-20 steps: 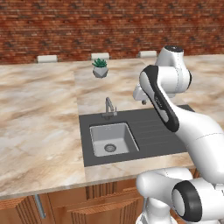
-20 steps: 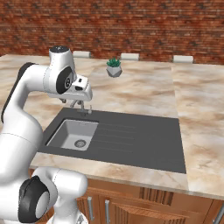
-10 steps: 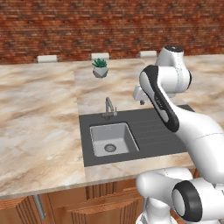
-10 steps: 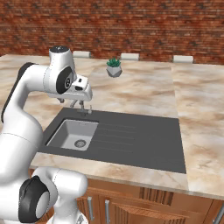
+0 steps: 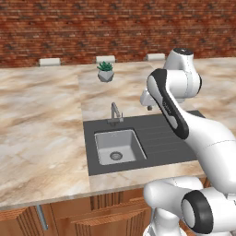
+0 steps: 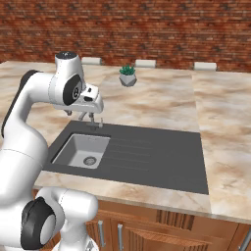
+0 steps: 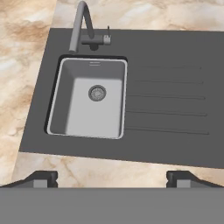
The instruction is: Store the hot dog in the freezer for long-term storage. Close the freezer door after placing the cooked food.
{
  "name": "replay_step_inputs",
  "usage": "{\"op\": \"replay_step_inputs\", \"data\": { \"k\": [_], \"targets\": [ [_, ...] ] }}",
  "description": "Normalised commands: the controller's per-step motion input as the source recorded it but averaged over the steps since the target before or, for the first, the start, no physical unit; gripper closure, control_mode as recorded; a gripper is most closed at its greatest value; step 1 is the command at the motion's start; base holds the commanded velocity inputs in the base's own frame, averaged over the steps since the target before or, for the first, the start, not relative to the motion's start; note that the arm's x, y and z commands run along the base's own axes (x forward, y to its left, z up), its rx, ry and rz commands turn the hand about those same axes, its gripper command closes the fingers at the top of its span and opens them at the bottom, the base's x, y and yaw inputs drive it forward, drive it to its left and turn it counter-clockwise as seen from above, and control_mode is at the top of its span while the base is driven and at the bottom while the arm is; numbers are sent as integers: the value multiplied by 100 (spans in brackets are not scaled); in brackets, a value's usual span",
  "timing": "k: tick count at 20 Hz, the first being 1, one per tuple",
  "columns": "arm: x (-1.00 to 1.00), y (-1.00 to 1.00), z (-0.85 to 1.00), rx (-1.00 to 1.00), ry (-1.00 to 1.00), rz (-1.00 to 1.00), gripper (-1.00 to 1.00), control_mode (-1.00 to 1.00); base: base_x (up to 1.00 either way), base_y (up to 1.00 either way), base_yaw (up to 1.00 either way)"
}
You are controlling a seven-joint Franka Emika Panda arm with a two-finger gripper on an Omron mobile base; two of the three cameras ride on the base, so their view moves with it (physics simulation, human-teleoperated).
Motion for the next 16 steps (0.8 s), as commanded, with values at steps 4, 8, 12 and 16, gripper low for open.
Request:
{"op": "replay_step_inputs", "data": {
  "k": [4, 8, 12, 16],
  "targets": [
    [-21, -6, 0, 0, 0, -2, -100, -100, 0, 0, 0],
    [-15, -1, 0, 0, 0, -5, -100, -100, 0, 0, 0],
    [0, 0, 0, 0, 0, 0, -100, -100, 0, 0, 0],
    [0, 0, 0, 0, 0, 0, -100, -100, 0, 0, 0]
  ]
}}
